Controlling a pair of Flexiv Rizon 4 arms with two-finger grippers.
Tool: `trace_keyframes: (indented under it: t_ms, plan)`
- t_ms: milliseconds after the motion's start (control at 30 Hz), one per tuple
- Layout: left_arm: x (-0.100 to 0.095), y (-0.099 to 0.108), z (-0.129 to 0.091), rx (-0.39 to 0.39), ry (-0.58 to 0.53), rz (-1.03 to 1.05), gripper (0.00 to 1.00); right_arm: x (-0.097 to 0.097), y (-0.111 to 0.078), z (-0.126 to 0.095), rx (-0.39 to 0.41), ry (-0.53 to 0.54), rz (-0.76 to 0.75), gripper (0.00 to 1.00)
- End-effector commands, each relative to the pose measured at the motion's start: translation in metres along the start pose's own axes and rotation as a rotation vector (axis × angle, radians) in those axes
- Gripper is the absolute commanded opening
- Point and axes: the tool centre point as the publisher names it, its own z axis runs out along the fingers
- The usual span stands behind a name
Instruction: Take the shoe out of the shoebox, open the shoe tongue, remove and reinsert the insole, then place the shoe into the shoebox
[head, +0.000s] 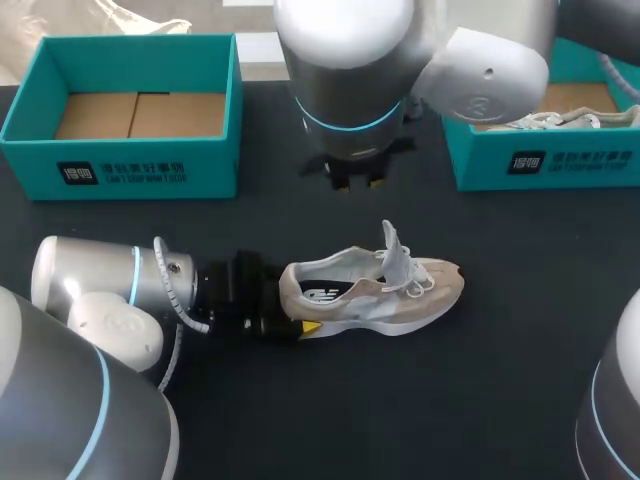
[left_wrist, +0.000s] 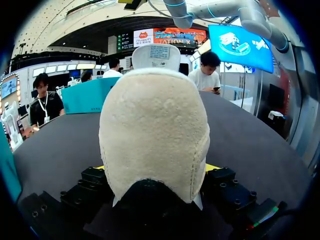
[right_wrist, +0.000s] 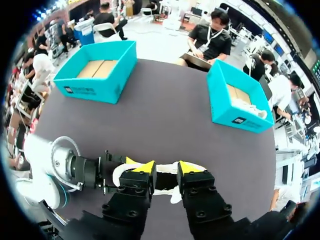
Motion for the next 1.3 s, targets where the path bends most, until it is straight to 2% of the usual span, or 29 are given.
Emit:
trace_keyframes:
  t_ms: [33,567,600,633,667,733,800,833,900,1000,1067,1167,1300]
  plan:
    - [0.000,0.002,-0.001,-0.003,0.001,0.001,0.00,0.013,0.002,0.001,0.010,0.177,-0.623,0.00]
    - [0.000,0.002,-0.001,-0.003,0.001,0.001,0.00,0.013,0.002,0.001,0.010,0.177,-0.623,0.00]
    - [0.000,0.002,-0.001,-0.003,0.001,0.001,0.00,0.017,-0.002,0.005,-0.060,0.241,-0.692,0.00]
    - [0.000,0.002,-0.001,-0.003,0.001,0.001,0.00,0.019,-0.008,0.008,-0.067,0.273,-0.748,0.00]
    - [0.000,0.002,-0.001,-0.003,0.001,0.001,0.00,0.023,-0.014,0.013,-0.045,0.301,-0.841,0.00]
    - [0.000,0.002,-0.001,-0.003,0.001,0.001,0.00,0.025,-0.025,0.023,-0.034,0.335,-0.893,0.00]
    - [0.000,0.002,-0.001,-0.003,0.001,0.001,0.00,0.028,-0.034,0.035,0.022,0.357,-0.951,0.00]
    - [0.000,0.002,-0.001,-0.003,0.001,0.001,0.00,0.028,-0.038,0.042,0.059,0.349,-0.953,0.00]
    - [0.000,0.002,-0.001,-0.003,0.001,0.001,0.00,0.030,-0.045,0.052,0.063,0.374,-0.968,0.00]
    - [0.000,0.002,-0.001,-0.003,0.001,0.001,0.00,0.033,-0.054,0.069,0.152,0.358,-0.962,0.00]
    - [0.000,0.002,-0.001,-0.003,0.001,0.001,0.00,0.034,-0.060,0.080,0.156,0.376,-0.940,0.00]
    - [0.000,0.002,-0.001,-0.003,0.001,0.001,0.00,0.037,-0.066,0.095,0.228,0.387,-0.941,0.00]
    - [0.000,0.002,-0.001,-0.003,0.001,0.001,0.00,0.040,-0.071,0.109,0.229,0.398,-0.932,0.00]
